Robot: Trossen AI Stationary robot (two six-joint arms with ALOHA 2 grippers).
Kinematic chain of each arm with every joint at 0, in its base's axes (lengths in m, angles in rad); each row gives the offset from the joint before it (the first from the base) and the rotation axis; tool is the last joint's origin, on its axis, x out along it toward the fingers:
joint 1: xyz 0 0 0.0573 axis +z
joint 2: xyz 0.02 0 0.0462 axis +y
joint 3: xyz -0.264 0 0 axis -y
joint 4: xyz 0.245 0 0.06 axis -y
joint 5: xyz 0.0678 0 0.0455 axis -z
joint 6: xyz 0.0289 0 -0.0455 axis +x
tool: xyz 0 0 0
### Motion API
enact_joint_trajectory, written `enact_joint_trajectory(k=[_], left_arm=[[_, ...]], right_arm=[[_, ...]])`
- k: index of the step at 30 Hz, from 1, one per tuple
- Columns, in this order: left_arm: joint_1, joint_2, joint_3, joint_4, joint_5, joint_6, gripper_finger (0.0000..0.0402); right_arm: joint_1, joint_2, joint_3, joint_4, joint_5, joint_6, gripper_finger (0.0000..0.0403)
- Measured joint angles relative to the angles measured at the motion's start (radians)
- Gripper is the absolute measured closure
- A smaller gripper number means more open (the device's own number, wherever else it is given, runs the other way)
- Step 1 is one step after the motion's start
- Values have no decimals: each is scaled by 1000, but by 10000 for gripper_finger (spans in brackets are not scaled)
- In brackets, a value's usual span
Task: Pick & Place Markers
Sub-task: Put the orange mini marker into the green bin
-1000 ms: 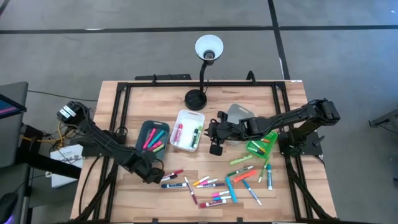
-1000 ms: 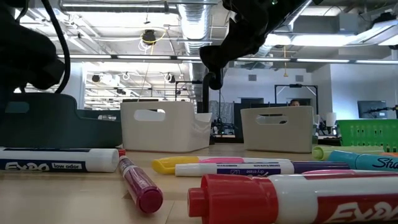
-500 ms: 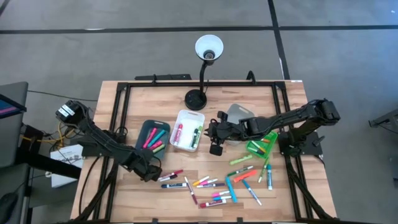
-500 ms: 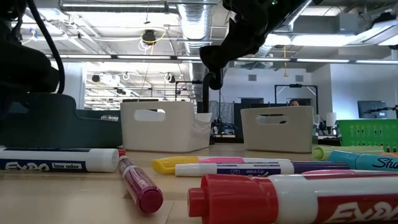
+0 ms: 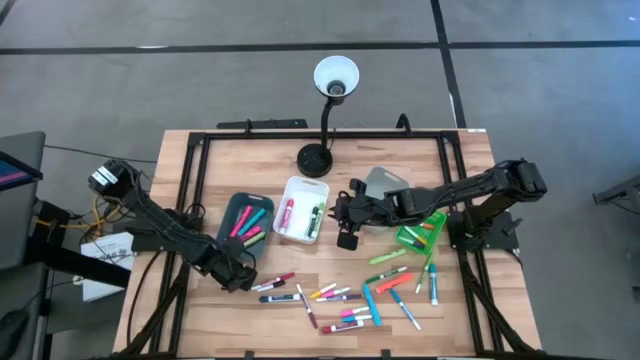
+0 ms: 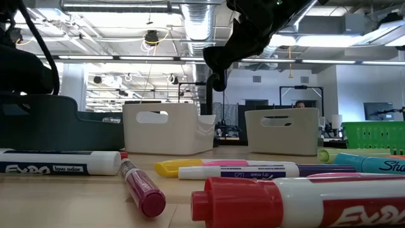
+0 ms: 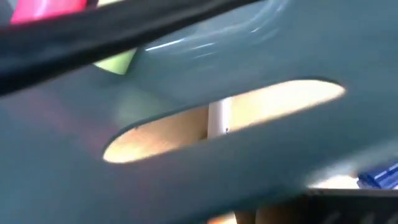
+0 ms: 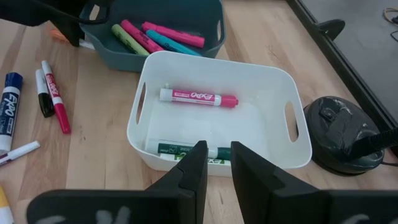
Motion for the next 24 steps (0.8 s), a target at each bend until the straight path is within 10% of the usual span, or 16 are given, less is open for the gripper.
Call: enact_joint_trajectory(k=[14, 24], left_arm=[[-30, -166, 53, 50, -294, 175, 363], [32, -167, 78, 244, -542, 651, 361]], right_arm=[[-11, 0, 0, 101, -5, -59, 339], [-23, 89, 0, 218, -326, -92, 316]])
